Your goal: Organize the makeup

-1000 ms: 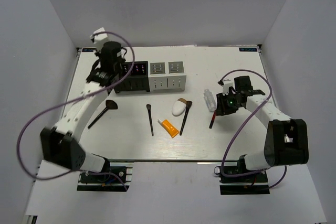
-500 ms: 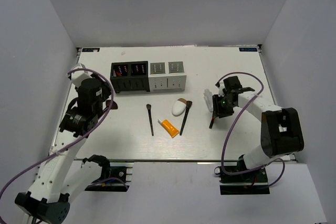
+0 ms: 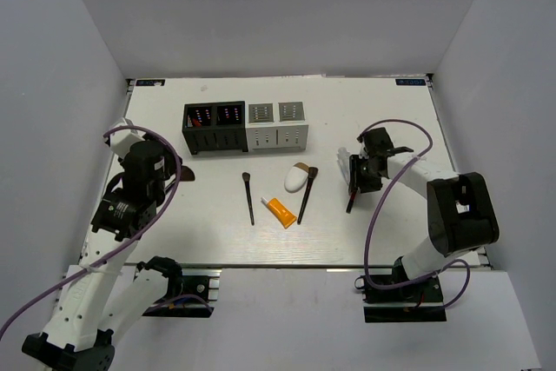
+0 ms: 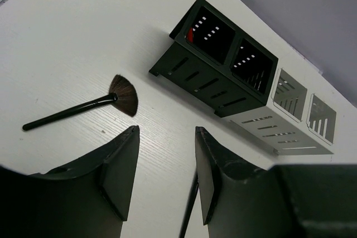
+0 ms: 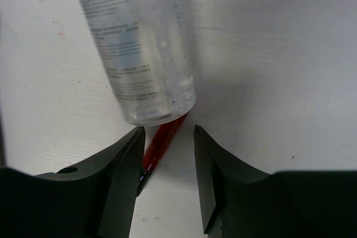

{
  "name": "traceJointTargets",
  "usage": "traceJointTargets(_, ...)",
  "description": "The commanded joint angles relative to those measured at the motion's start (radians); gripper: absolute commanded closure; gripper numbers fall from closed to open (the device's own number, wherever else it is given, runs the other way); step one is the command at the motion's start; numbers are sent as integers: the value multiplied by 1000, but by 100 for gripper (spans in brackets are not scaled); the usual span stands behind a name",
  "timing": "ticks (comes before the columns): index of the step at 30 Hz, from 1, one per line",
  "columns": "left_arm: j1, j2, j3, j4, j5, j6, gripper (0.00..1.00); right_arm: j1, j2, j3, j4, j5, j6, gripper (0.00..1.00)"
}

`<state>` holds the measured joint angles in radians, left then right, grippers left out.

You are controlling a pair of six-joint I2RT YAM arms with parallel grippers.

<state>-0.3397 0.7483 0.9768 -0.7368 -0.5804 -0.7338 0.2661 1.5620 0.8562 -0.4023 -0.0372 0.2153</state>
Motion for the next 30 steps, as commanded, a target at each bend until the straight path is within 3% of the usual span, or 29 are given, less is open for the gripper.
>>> traceJointTargets(1,-2,-3,7,-21,-9,-16,45,1,24,-3,23,82,36,54)
traceJointTargets(8,-2,-17,2,-33,4,-29,42,-4,13,-32,31,120,41,59)
traceJointTargets(14,-2,-32,3,-41,-13,-27,41,-8,-32,-43,-26,123,-8,70)
traceJointTargets(21,-2,-43,-3,-30,-21,-18,39,-34,-98,-26,-73,86,-103,92)
traceJointTargets(24,-2,-41,-13,-16,-13,-16,39,-38,-103,0,-87,-1,-168,100)
traceJointTargets(30,-2,-53,-27,28,51,14,37,-44,-224,115,-89,-347,-382,100)
